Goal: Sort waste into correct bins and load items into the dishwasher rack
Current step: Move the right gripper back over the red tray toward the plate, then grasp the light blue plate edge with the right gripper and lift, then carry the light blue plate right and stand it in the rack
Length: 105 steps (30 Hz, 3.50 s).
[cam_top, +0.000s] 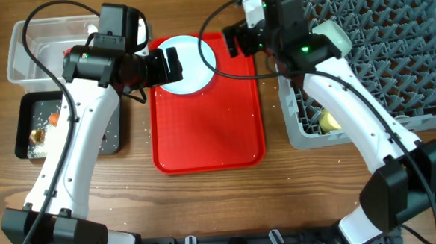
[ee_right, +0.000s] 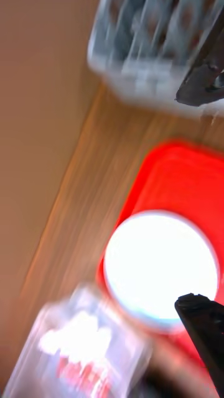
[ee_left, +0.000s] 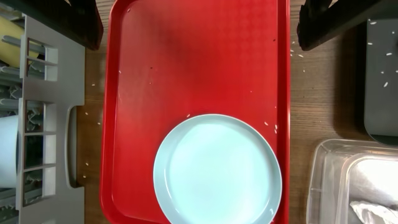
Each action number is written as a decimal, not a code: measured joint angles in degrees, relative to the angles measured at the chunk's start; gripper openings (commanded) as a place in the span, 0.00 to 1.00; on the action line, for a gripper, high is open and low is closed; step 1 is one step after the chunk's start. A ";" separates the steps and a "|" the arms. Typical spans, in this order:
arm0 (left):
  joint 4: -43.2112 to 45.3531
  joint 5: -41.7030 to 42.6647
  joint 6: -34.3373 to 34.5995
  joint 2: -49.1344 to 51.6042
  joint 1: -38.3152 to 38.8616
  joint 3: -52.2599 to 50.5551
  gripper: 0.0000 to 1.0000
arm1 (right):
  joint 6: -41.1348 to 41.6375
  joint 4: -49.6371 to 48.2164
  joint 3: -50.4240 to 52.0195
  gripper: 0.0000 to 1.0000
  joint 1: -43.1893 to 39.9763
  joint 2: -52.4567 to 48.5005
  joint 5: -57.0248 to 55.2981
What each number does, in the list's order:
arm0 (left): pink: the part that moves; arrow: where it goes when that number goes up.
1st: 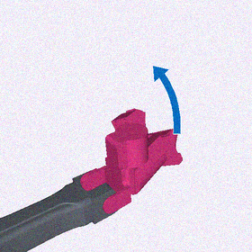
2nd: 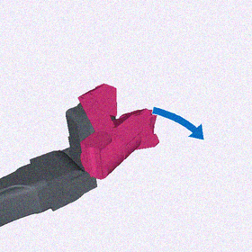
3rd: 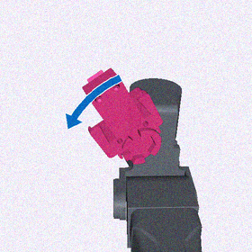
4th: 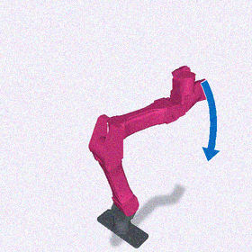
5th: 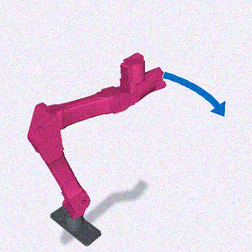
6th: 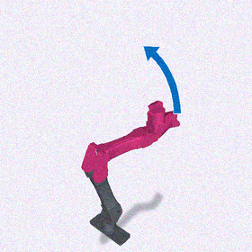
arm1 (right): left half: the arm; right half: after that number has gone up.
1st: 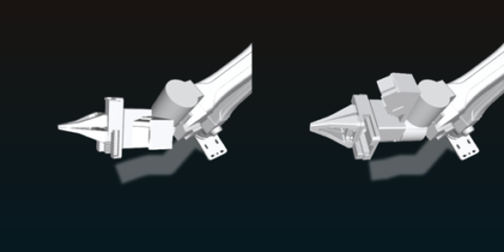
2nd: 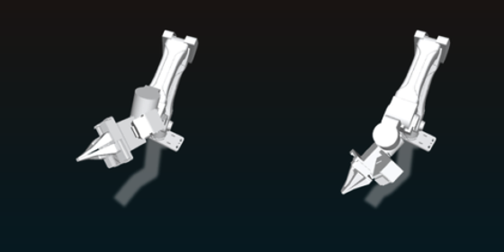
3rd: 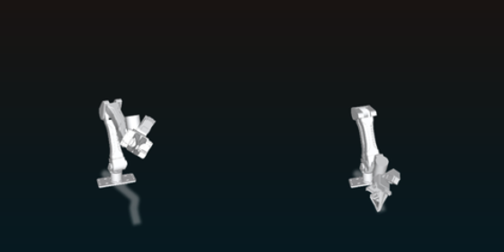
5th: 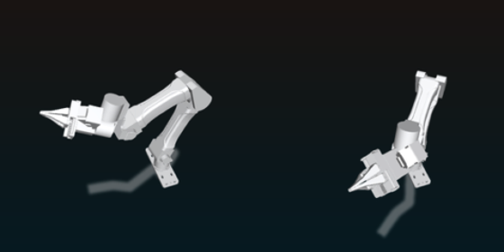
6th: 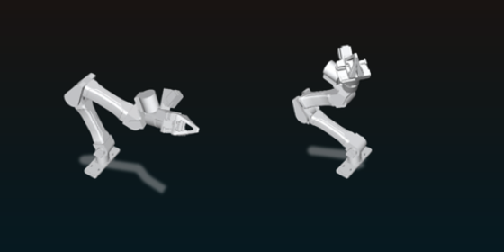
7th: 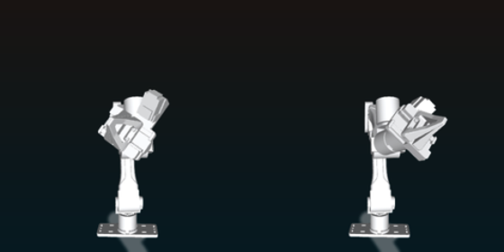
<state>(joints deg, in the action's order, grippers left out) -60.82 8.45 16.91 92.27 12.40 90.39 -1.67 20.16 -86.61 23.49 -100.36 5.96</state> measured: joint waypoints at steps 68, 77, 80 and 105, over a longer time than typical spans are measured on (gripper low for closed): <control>0.02 -0.02 0.00 0.00 -0.02 0.00 1.00 | 27.50 25.88 -10.73 0.04 -1.20 -22.69 -3.87; 0.02 -0.02 -0.02 0.00 -0.02 0.00 1.00 | 20.50 25.88 -10.73 0.04 -1.36 -16.52 -3.87; 0.00 -0.02 0.00 0.00 -0.02 0.00 1.00 | 19.52 26.34 -10.73 0.05 -1.46 -16.31 -5.60; 0.00 -0.02 0.00 0.00 -0.02 0.00 1.00 | -6.80 19.96 -15.13 0.04 -24.17 8.26 -46.75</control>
<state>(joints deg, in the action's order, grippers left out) -60.82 8.43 16.91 92.27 12.38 90.39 -8.47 40.12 -101.73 -0.69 -92.09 -40.80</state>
